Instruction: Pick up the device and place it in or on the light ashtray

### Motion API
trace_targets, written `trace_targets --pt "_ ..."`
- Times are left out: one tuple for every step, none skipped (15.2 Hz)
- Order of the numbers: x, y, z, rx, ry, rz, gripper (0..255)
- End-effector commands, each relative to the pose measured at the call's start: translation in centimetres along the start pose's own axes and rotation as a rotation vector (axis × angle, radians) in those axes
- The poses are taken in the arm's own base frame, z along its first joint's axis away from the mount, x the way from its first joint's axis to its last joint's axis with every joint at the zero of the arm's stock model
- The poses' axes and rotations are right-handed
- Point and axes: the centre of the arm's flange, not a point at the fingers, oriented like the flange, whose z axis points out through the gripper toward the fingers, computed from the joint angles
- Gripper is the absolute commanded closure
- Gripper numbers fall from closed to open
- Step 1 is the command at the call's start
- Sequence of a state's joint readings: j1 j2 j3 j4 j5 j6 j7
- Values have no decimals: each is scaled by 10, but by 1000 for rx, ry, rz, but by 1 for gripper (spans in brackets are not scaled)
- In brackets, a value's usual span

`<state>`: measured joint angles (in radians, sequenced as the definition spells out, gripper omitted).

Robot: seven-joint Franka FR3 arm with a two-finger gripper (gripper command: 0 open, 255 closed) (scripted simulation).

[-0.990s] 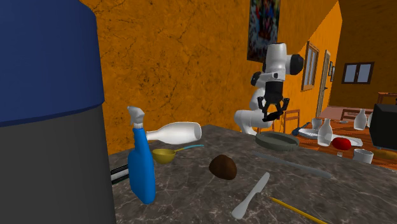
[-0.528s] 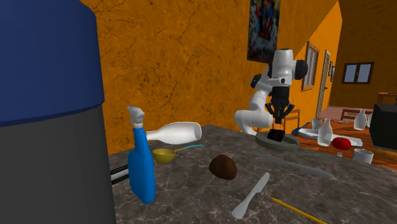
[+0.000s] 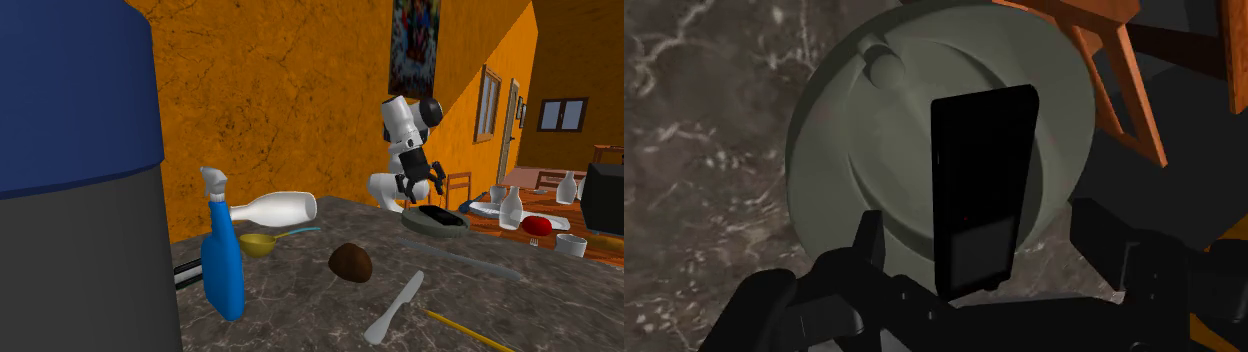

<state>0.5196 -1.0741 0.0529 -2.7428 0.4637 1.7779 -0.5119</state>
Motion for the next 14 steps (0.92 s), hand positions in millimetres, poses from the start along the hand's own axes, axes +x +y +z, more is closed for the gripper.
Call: trace_targets --pt "-9 18 11 98 32 -43 0" --pt "-9 18 16 98 32 -43 0" --pt "-9 17 21 98 32 -43 0" --pt "-9 17 27 98 32 -43 0" --pt "-9 16 32 98 32 -43 0" --pt "-8 16 37 98 32 -43 0" --pt "-8 15 45 98 32 -43 0" --pt "-8 15 45 98 32 -43 0" --pt "-8 15 45 98 32 -43 0" --pt "-8 15 45 98 32 -43 0" --pt "-8 15 45 98 32 -43 0" --pt "-8 15 45 98 32 -43 0" --pt "-8 15 45 98 32 -43 0" --pt "-8 15 45 98 32 -43 0"
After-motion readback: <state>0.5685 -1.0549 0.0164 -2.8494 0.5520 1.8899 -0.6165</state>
